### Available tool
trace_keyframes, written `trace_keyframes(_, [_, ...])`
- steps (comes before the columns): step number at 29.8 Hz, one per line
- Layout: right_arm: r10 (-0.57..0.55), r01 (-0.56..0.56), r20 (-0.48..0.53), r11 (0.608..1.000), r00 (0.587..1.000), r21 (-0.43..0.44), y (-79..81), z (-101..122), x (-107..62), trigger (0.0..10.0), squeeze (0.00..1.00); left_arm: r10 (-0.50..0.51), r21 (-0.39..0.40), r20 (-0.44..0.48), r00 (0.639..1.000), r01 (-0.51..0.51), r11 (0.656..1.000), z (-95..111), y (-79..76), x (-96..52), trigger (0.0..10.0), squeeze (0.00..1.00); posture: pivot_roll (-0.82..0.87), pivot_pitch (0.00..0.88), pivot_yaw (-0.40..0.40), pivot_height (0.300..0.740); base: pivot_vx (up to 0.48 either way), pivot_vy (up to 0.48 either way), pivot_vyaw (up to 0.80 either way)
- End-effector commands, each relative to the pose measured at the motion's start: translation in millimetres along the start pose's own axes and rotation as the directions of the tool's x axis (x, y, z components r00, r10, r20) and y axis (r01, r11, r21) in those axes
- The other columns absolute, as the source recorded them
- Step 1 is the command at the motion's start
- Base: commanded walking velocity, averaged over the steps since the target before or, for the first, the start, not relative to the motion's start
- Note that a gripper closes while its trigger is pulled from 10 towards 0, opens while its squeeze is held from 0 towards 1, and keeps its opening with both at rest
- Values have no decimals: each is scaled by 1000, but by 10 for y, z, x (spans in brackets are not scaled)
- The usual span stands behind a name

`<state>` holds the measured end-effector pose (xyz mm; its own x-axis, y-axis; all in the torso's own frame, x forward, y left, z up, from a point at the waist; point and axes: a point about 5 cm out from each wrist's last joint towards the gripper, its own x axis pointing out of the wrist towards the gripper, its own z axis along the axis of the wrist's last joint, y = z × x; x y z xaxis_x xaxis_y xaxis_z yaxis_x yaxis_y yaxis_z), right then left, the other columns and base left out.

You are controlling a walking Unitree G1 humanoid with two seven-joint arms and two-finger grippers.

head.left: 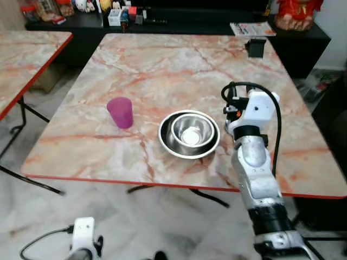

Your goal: Setting the table

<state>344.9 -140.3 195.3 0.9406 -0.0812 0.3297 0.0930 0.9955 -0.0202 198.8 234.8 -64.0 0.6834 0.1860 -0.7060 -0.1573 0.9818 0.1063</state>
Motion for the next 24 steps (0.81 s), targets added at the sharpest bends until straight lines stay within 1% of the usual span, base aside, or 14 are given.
trace_keyframes(1, [6,-6,15,1000,1000,16,42,46,4,10000,0,17,1,-11,1000,-17,1000,-26,56,-9,10000,0,40,137,36,740,0,480,0])
trace_keyframes(5, [18,-18,18,1000,1000,17,70,57,14,10000,0,20,1,-13,1000,-20,1000,-34,63,-11,10000,0,38,136,37,740,0,480,0])
trace_keyframes(11, [12,-12,19,1000,1000,19,52,60,21,10000,0,19,1,-13,1000,-19,1000,-34,56,-11,10000,0,36,135,36,740,0,480,0])
trace_keyframes(17, [23,-24,9,1000,1000,16,84,38,7,10000,0,17,2,-9,1000,-17,1000,-10,50,-3,10000,0,26,141,33,740,0,480,0])
trace_keyframes(24, [25,-25,-3,1000,1000,9,65,9,-13,10000,0,15,-1,-9,1000,-15,1000,-13,34,-3,10000,0,25,143,28,740,0,459,0])
